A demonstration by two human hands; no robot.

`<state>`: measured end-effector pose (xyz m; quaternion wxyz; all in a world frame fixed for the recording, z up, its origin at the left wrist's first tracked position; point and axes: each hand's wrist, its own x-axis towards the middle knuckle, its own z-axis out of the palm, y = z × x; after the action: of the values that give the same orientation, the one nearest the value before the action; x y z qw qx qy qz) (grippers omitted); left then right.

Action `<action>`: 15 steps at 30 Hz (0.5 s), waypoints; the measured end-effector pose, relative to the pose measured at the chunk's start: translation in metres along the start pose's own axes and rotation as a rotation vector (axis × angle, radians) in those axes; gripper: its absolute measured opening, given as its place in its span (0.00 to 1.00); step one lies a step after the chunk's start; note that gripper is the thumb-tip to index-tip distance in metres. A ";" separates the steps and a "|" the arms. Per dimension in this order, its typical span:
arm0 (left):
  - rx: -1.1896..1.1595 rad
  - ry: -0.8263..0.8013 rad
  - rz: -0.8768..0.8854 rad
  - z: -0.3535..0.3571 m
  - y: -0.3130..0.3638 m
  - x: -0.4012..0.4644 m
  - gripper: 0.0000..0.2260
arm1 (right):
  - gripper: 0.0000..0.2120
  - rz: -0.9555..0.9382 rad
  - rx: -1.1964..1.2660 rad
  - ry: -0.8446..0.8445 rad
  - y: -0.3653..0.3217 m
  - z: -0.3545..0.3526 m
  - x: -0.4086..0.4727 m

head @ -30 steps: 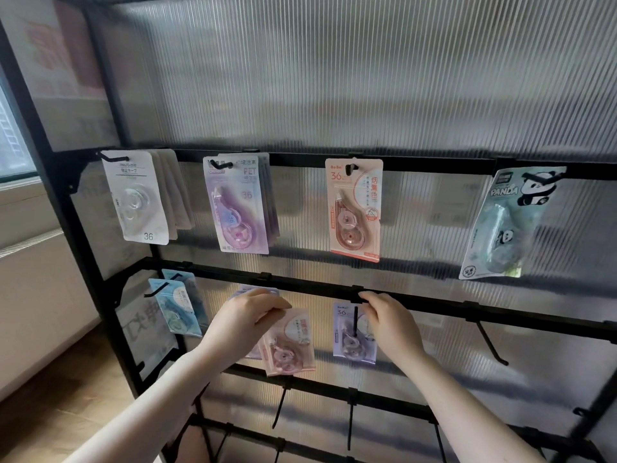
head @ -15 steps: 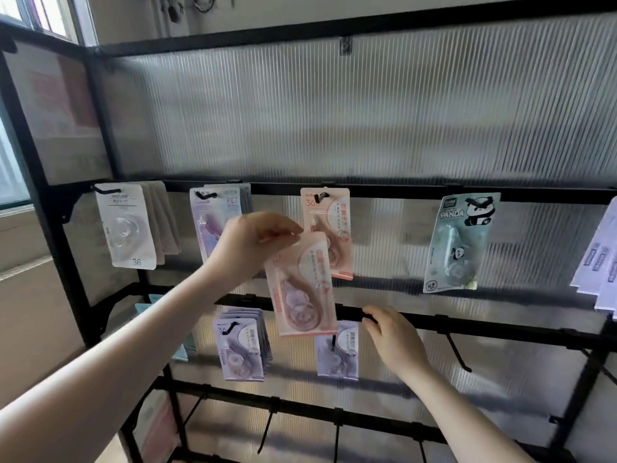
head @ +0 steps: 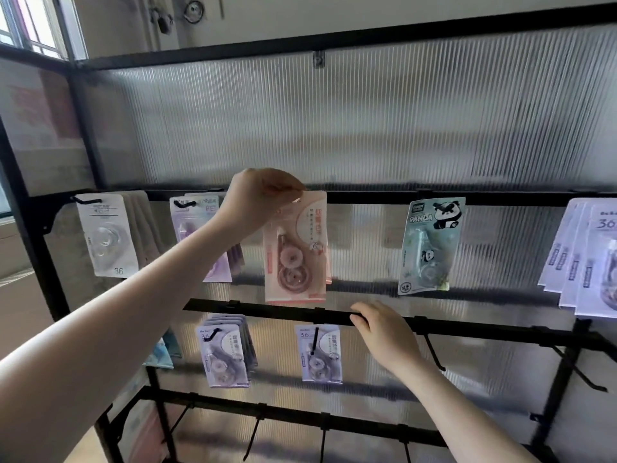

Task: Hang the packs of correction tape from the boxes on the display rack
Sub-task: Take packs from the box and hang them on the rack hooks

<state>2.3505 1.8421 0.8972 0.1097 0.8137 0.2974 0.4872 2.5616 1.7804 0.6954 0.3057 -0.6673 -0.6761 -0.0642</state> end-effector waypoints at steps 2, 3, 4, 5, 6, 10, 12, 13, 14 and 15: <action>-0.001 0.010 0.003 0.002 -0.001 -0.001 0.08 | 0.14 -0.007 -0.004 0.002 0.002 -0.002 -0.001; -0.007 0.018 0.002 0.002 -0.002 -0.002 0.09 | 0.14 -0.007 -0.002 -0.002 0.003 -0.003 -0.002; -0.013 0.027 0.003 0.002 -0.003 -0.002 0.09 | 0.15 -0.006 -0.002 -0.008 0.005 -0.004 -0.002; -0.019 0.032 0.003 0.001 -0.005 -0.003 0.09 | 0.15 -0.006 -0.005 -0.015 0.006 -0.004 -0.003; -0.025 0.033 0.002 0.001 -0.006 -0.003 0.10 | 0.15 -0.005 -0.011 -0.021 0.008 -0.005 -0.003; -0.021 -0.001 0.035 -0.004 -0.011 -0.006 0.11 | 0.14 0.001 -0.026 -0.029 0.013 -0.004 -0.003; -0.021 -0.009 0.060 -0.005 -0.013 -0.007 0.12 | 0.14 0.003 -0.037 -0.027 0.015 -0.003 -0.003; -0.025 -0.012 0.064 -0.005 -0.014 -0.007 0.12 | 0.15 0.005 -0.043 -0.030 0.016 -0.003 -0.003; -0.032 -0.017 0.062 -0.004 -0.016 -0.006 0.12 | 0.15 0.009 -0.051 -0.038 0.016 -0.002 -0.004; -0.039 -0.023 0.055 -0.003 -0.018 -0.005 0.12 | 0.15 0.016 -0.056 -0.049 0.017 -0.001 -0.004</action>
<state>2.3391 1.8534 0.8864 0.1154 0.8249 0.2642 0.4862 2.5773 1.7783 0.6887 0.2707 -0.6822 -0.6762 -0.0641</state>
